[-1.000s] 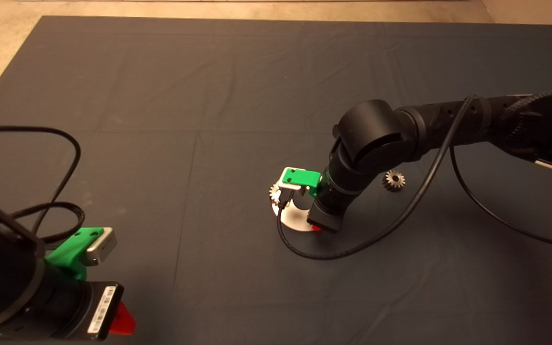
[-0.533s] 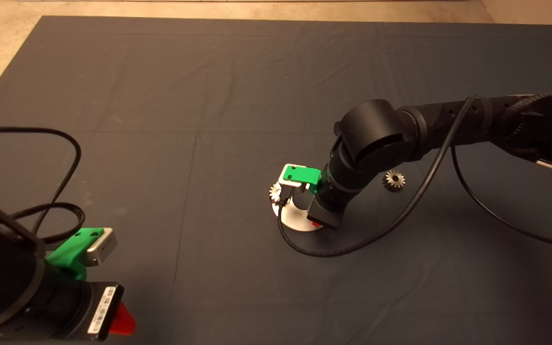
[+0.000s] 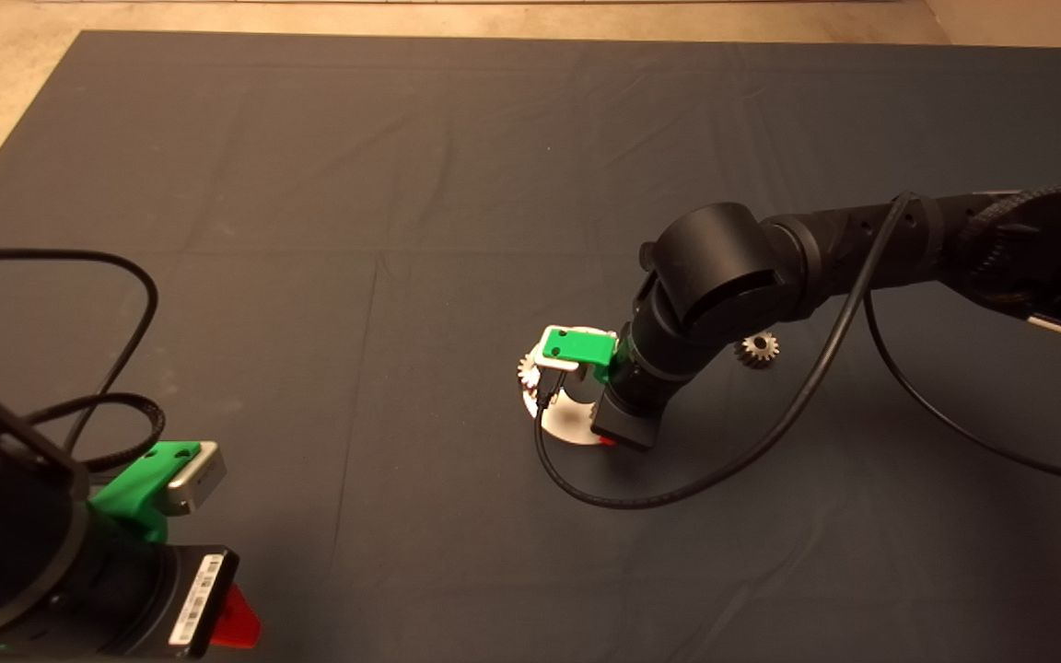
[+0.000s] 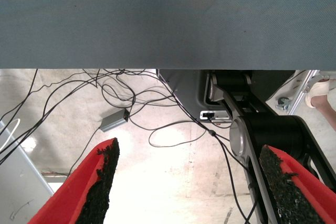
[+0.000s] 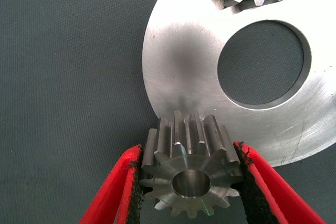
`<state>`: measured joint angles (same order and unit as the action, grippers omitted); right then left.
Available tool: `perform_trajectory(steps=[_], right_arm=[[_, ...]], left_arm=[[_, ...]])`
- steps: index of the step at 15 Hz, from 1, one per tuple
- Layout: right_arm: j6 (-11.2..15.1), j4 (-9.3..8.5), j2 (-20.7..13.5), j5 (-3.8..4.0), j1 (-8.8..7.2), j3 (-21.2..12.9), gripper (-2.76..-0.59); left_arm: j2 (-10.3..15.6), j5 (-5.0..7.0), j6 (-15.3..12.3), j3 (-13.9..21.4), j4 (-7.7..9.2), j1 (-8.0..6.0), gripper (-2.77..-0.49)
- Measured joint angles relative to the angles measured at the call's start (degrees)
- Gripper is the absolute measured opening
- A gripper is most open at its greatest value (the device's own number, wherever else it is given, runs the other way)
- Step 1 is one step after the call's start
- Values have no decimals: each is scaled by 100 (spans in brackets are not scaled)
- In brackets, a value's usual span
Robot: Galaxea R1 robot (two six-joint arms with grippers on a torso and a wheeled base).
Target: Install three planetary gears onto the carrier pins
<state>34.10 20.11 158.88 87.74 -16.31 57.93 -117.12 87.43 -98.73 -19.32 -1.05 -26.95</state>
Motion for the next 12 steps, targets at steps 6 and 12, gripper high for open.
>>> perform_trajectory(steps=[6, 12], right_arm=[[-23, 116, -96, -48, 11, -27, -224], [-43, 243, -144, -48, 16, -74, -224]], left_arm=[[0, 0, 0, 0, 0, 13, -137], [0, 0, 0, 0, 0, 44, -137]])
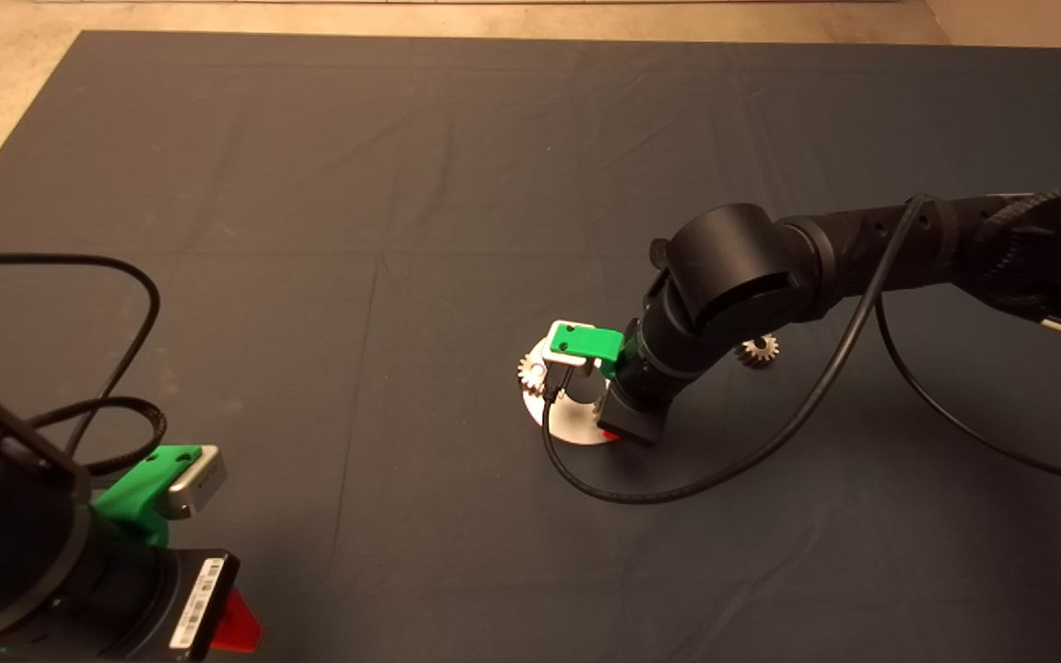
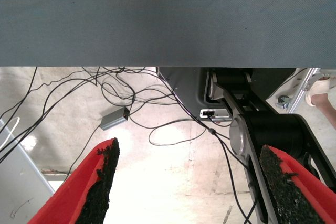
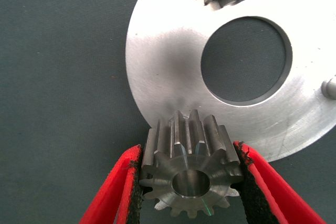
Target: Install three planetary gears onto the carrier pins
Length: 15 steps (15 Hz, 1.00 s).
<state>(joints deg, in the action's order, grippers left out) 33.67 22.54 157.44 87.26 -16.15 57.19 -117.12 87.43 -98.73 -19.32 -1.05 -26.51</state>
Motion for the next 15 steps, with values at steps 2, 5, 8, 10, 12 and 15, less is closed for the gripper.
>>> perform_trajectory(steps=[2, 5, 8, 10, 12, 15], right_arm=[[0, 33, -2, 0, 11, -13, -224], [-2, 78, -16, 2, 30, -49, -224], [-2, 154, -16, 55, 59, -126, -224], [-2, 185, -16, 80, 69, -157, -224], [-2, 196, -16, 89, 80, -195, -224], [-2, 196, -33, 77, 177, -204, -224]], left_arm=[[0, 0, 0, 0, 0, 2, -137], [0, 0, 0, 0, 0, 4, -137], [0, 0, 0, 0, 0, 17, -137], [0, 0, 0, 0, 0, 15, -137], [0, 0, 0, 0, -2, 17, -137], [0, 0, 0, 0, 0, 17, -137]])
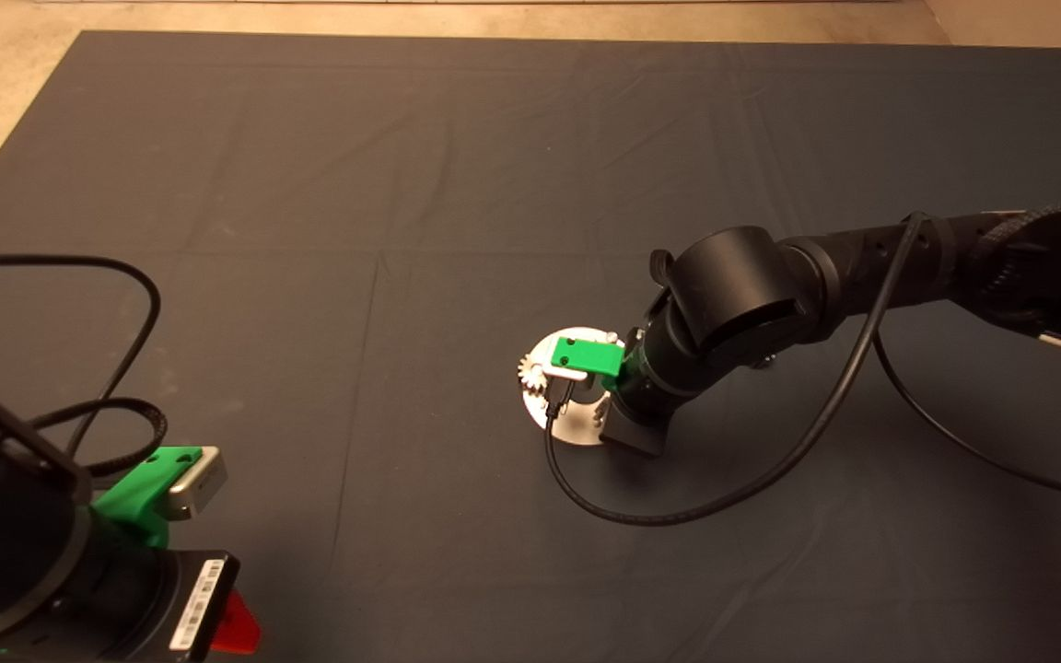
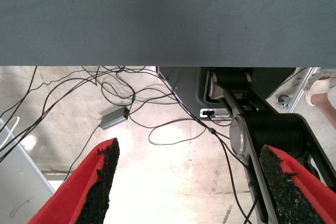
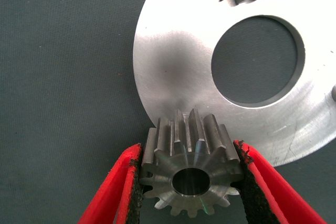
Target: Install three planetary gears onto the carrier pins
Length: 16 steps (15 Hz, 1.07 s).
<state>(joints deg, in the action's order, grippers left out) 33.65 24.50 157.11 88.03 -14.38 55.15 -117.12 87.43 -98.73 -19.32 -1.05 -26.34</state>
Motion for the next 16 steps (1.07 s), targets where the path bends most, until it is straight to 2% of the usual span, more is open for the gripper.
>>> perform_trajectory(steps=[14, 16], right_arm=[[2, 0, -30, -48, 13, 0, -219], [2, -4, -32, -31, 12, 0, -206]], left_arm=[[0, 0, 0, 0, 0, 0, -137], [-2, 0, 0, 0, 0, 0, -137]])
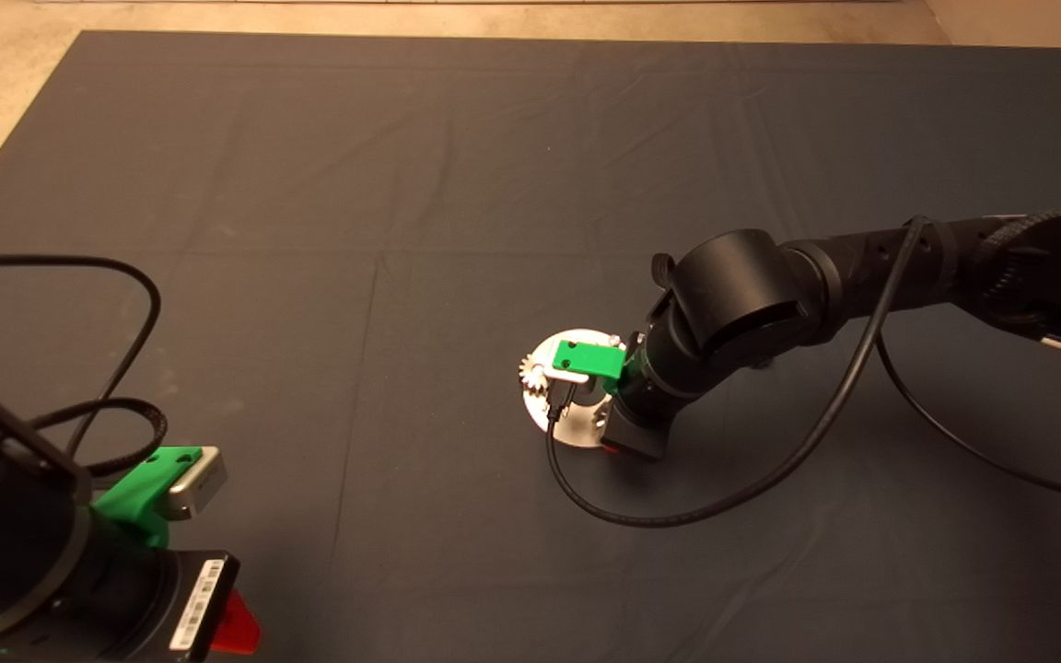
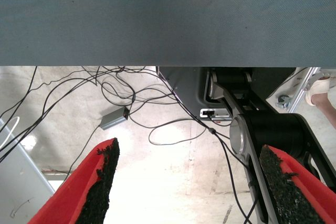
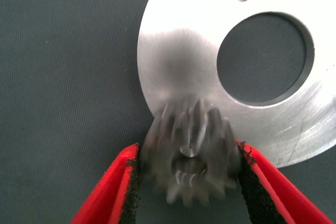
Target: Install three planetary gears onto the carrier pins
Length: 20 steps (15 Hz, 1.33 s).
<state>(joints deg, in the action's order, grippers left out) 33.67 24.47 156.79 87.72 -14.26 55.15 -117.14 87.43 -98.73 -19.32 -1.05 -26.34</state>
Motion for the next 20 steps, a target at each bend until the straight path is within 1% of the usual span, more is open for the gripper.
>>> perform_trajectory(steps=[2, 3, 5, 6, 7, 8, 9, 10, 11, 12, 13, 14, 15, 16, 17, 18, 19, 20], right_arm=[[0, 0, 1, -5, -1, 0, -204], [0, 0, -1, -5, 1, 0, -195], [1, -2, -1, -5, -1, 0, -191], [1, -5, -3, -5, -1, -2, -182], [6, -11, -5, -2, -12, -28, -177], [29, -52, -25, 1, -81, -133, -176], [67, -150, -34, -2, -244, -246, -171], [97, -305, -49, -7, -462, -334, -162], [164, -475, -100, -12, -716, -416, -161], [207, -622, -186, -35, -889, -474, -161], [249, -728, -320, -42, -976, -507, -161], [290, -826, -546, -51, -1015, -529, -161], [332, -895, -858, -49, -1038, -540, -160], [351, -928, -1167, -38, -1070, -542, -154], [379, -936, -1481, -5, -1106, -542, -150], [390, -947, -1683, 65, -1095, -532, -148], [395, -956, -1771, 65, -1044, -532, -137], [411, -958, -1826, 51, -952, -524, -133]], left_arm=[[-2, 0, 0, 0, 0, 0, -137], [-2, 0, 0, 0, 0, 0, -137], [-4, 0, 0, 0, 0, 0, -137], [-11, 0, 0, 0, 0, 0, -137], [-17, 0, 0, 0, 0, 1, -137], [-17, 0, 0, 0, 0, 2, -137], [-20, 0, 0, 0, 0, 2, -137], [-28, 0, 0, 0, 0, 2, -137], [-28, 2, 0, 1, 0, 14, -137], [-27, 2, 0, 1, 0, 16, -137], [-29, 0, 0, 1, 0, 15, -137], [-28, 0, 0, 1, 0, 13, -137], [-28, 2, 0, 1, 1, 15, -137], [-28, 0, 0, 1, 0, 16, -137], [-28, 5, 0, 1, 0, 15, -137], [-30, 1, 0, 1, 0, 16, -137], [-37, 0, 0, 1, -2, 15, -137], [-45, -2, 0, 1, 0, 13, -137]])
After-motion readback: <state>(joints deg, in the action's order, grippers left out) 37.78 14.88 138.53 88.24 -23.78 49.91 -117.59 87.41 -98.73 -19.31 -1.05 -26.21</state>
